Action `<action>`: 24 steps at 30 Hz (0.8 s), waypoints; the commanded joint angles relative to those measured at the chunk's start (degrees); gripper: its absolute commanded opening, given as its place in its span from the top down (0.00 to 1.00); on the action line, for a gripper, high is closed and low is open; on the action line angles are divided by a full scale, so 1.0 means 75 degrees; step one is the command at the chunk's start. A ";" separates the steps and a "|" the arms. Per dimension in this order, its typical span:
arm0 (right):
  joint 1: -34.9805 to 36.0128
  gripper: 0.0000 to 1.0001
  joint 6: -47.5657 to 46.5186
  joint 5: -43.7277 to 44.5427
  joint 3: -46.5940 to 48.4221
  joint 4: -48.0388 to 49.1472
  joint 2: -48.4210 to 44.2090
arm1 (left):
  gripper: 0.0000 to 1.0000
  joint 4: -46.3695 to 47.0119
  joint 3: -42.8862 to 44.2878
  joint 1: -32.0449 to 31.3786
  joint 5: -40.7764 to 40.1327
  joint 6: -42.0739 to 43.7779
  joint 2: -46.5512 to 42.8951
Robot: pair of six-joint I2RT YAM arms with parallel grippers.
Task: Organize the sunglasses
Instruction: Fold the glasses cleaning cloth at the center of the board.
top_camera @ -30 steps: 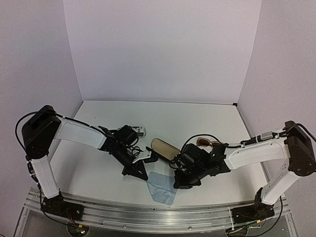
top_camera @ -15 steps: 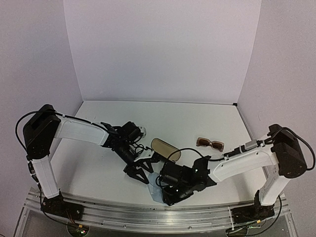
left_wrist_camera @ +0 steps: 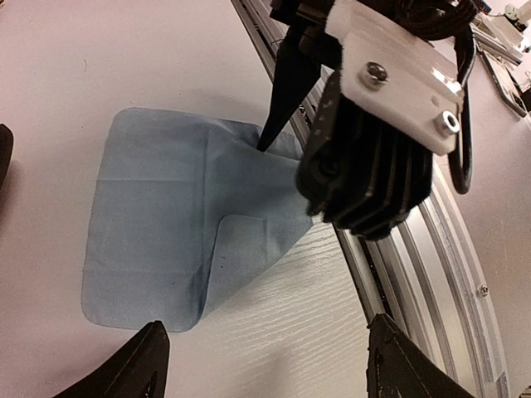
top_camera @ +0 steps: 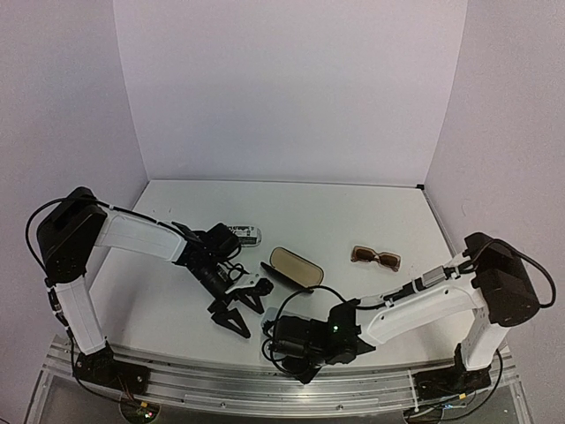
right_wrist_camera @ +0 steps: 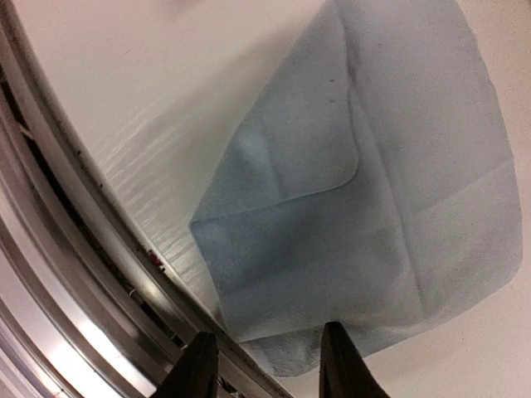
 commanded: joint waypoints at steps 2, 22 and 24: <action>-0.0066 0.76 0.0059 0.0035 0.0078 -0.0074 0.0321 | 0.26 -0.0047 -0.0129 -0.0016 0.0168 0.0342 -0.0446; -0.1885 1.00 -0.0273 -0.2150 0.0071 0.0020 -0.0930 | 0.29 0.0650 -0.0027 -0.0050 0.0087 0.0462 -0.0071; -0.2106 1.00 -0.0397 -0.2442 0.0052 0.0020 -0.0851 | 0.30 0.0710 -0.0036 -0.0064 0.0033 0.0483 -0.0069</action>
